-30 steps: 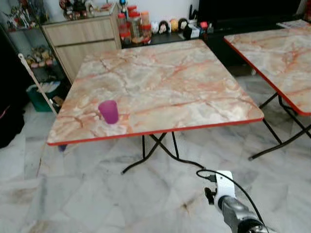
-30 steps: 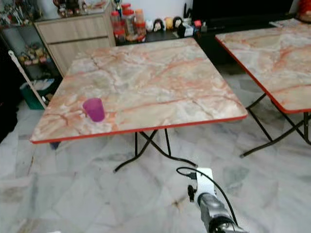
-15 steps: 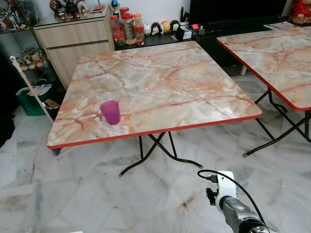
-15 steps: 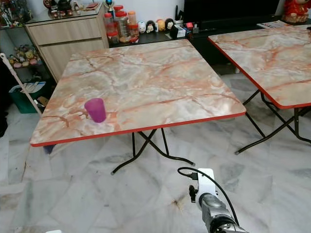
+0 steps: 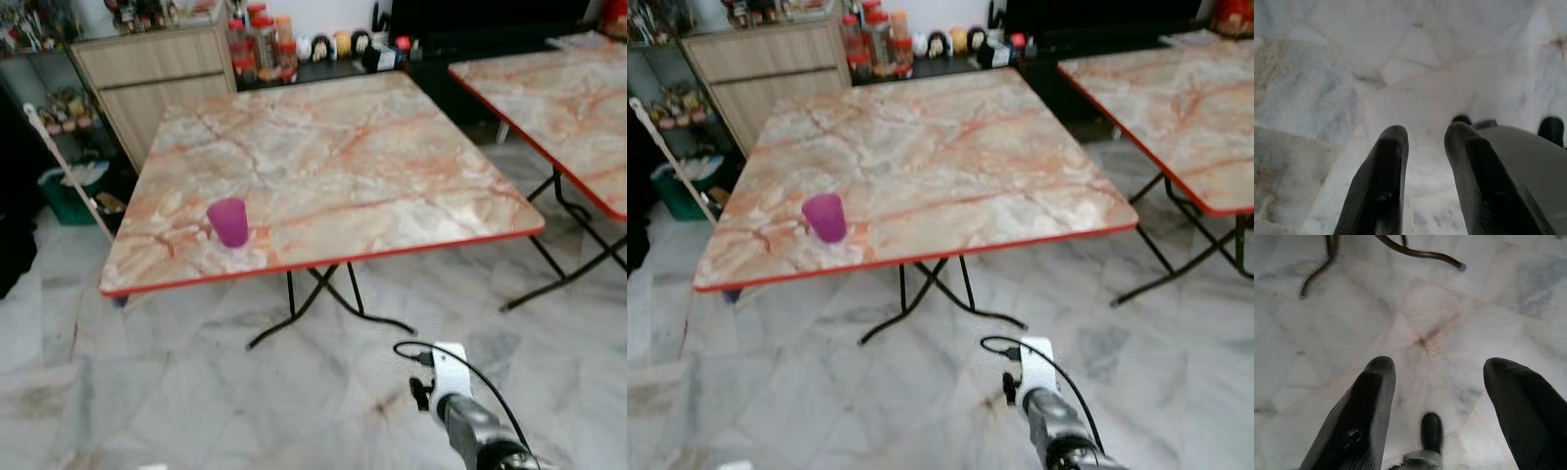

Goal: Setting the table

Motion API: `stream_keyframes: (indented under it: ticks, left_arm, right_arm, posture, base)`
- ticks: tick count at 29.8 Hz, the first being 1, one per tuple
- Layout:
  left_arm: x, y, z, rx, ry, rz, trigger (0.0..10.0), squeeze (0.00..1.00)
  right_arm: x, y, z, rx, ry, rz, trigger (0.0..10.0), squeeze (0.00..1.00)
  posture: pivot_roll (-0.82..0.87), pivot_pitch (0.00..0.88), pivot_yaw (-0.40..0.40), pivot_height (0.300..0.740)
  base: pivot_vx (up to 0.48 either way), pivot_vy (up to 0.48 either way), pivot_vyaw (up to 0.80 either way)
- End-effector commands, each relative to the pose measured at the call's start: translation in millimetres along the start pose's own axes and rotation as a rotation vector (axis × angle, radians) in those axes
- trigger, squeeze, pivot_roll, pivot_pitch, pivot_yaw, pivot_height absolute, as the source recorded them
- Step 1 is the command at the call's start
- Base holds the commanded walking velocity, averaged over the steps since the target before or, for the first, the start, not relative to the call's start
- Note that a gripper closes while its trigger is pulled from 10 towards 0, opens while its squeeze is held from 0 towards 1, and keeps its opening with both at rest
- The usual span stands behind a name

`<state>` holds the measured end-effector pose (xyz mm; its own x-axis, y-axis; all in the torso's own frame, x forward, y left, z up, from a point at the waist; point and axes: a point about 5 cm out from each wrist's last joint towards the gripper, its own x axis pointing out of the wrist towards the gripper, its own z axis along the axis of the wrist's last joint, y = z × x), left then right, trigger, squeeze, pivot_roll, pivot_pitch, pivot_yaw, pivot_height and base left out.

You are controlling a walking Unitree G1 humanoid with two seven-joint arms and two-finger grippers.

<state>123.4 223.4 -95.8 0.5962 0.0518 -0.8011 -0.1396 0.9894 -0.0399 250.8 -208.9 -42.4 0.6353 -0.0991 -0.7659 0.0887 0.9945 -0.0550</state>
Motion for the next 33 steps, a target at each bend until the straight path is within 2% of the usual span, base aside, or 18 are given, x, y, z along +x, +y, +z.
stream_keyframes:
  ticks: [1,17,33]
  left_arm:
    - [-3.7,7.6,-6.6,0.010,0.020,0.022,10.0,0.00]
    - [-3.7,7.6,-3.9,0.022,-0.003,0.013,10.0,0.00]
    - [-3.8,7.1,-4.6,0.028,0.000,0.008,10.0,0.00]
  right_arm:
    - [0.8,10.0,4.6,-0.001,-0.016,0.025,10.0,0.00]
    - [0.8,10.9,4.7,0.008,-0.019,0.027,10.0,0.00]
    - [0.8,10.0,4.0,-0.013,-0.007,0.026,10.0,0.00]
  posture:
    - [-0.11,0.000,0.102,0.740]
    - [-0.10,0.000,0.103,0.740]
    - [-0.10,0.000,0.102,0.740]
  base:
    - [0.000,0.000,0.00]
    - [0.000,0.000,0.00]
    - [0.276,0.000,-0.07]
